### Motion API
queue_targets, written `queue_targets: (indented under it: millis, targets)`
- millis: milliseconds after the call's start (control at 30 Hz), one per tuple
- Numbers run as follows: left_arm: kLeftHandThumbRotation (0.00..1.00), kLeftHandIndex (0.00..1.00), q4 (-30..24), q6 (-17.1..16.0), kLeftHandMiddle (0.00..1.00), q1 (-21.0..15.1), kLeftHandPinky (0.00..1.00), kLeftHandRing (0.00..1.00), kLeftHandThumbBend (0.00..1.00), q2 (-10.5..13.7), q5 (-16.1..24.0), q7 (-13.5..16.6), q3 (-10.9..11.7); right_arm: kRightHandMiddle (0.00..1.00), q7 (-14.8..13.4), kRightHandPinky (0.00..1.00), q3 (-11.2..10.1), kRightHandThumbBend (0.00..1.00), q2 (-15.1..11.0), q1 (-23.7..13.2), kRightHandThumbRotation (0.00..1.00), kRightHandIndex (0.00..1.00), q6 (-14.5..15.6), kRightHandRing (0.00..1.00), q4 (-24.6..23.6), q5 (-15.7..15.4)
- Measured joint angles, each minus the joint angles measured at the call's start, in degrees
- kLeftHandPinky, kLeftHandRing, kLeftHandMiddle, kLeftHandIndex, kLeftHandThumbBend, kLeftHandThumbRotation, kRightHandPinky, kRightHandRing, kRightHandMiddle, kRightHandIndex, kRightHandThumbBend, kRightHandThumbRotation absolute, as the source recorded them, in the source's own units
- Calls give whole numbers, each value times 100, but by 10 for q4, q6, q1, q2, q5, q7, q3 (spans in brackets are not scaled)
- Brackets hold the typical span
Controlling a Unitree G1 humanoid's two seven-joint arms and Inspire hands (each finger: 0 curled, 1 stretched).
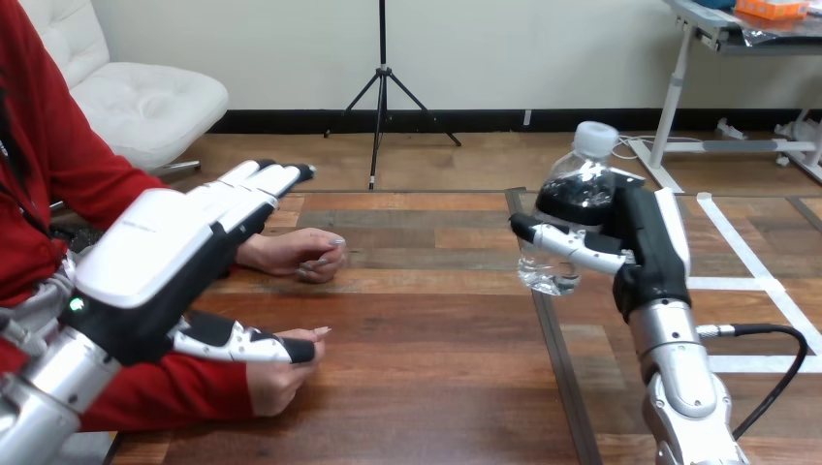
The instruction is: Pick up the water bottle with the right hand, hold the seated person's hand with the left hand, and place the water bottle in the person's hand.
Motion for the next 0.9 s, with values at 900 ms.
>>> queue_targets:
  millis: [900]
  targets:
    - [48, 95, 80, 70, 92, -45, 81, 91, 100, 96, 10, -50, -117, 38, 5, 25, -1, 70, 0, 78, 0, 38, 104, 30, -180, 13]
